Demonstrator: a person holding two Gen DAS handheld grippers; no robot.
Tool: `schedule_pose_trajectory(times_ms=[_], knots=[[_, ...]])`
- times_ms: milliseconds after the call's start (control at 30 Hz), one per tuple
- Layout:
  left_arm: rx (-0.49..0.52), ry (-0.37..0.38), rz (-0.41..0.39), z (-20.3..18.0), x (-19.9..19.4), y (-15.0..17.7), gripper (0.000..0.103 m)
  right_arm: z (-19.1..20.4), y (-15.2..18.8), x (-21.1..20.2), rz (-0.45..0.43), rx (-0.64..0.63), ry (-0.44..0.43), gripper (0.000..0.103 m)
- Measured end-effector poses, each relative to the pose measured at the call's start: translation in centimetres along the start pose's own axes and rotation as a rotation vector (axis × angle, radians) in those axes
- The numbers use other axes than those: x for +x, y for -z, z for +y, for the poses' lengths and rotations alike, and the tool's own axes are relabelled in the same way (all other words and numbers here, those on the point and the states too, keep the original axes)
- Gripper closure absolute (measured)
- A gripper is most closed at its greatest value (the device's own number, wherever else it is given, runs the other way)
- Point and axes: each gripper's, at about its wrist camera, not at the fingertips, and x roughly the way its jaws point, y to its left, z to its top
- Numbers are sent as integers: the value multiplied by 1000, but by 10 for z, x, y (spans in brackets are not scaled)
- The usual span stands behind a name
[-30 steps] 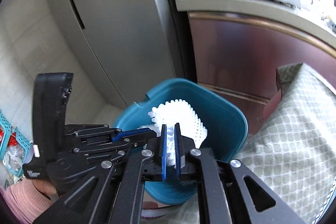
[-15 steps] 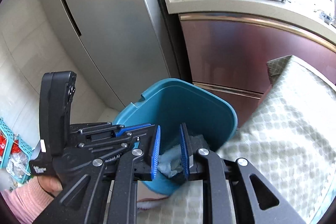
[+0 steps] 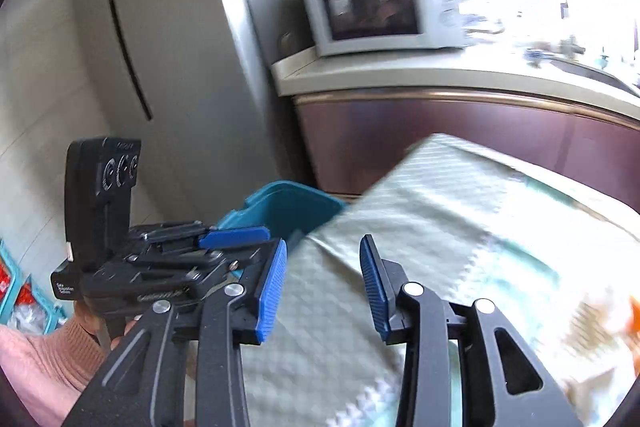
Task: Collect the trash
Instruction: 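Move both open tools back over the table, then grasp the clear green wrapper with the left tool while the right tool grasps the blue-dotted cup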
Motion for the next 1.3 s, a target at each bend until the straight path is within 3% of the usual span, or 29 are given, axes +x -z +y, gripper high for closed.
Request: schedule_pose_trajectory(times_ms=[300,567,733,900,1067,1133,1300], knots=[[186,259,155,-134,49,29,66,-89,69,-118,-87,225,260,64],[241,329,288,-185,82,69,63,-154,103,-179,-138,321,428,60],[237,331,321,-196,92,73,58,-182,119,-190,-155,387,466,58],[207,336,357,-195,103,72,56,-196,133,-187,-152,447,438,56],[196,349,368,-200,109,71,55,-211,121,-183,-158,435,425,54],[195,350,373,-202,111,71,55,-216,109,-178,-151,404,426,51],[185,355,386,-204,114,70,70,-228,90,-161,-114,358,430,50]])
